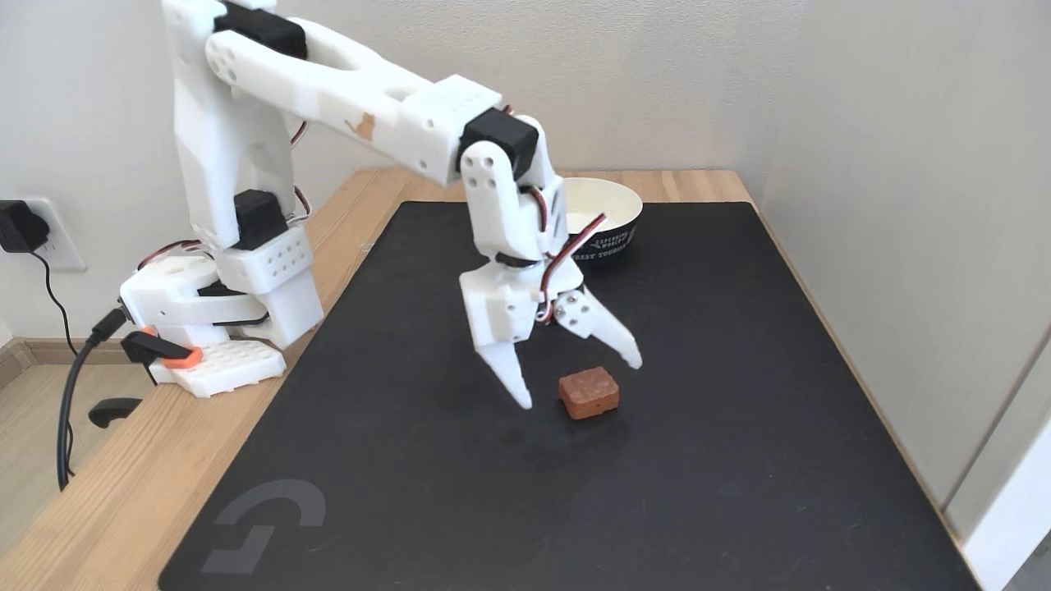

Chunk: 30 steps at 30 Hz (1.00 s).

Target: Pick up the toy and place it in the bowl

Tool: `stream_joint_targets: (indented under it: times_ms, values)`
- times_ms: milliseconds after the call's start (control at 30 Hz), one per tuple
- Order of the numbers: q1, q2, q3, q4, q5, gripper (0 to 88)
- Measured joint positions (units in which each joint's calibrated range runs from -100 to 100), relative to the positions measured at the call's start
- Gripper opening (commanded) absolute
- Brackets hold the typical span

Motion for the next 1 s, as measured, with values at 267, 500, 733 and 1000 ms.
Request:
stream_joint_targets:
  times_ms: [267, 500, 733, 1000]
  values:
    - [-3.25, 3.58, -0.57, -2.95, 0.00, 39.3]
    - [-3.16, 5.91, -1.51, -3.04, 0.00, 39.3]
    - [-1.66, 6.16, -1.70, -3.12, -0.05, 18.2]
    - [-1.66, 6.58, -1.61, -3.71, -0.05, 2.2]
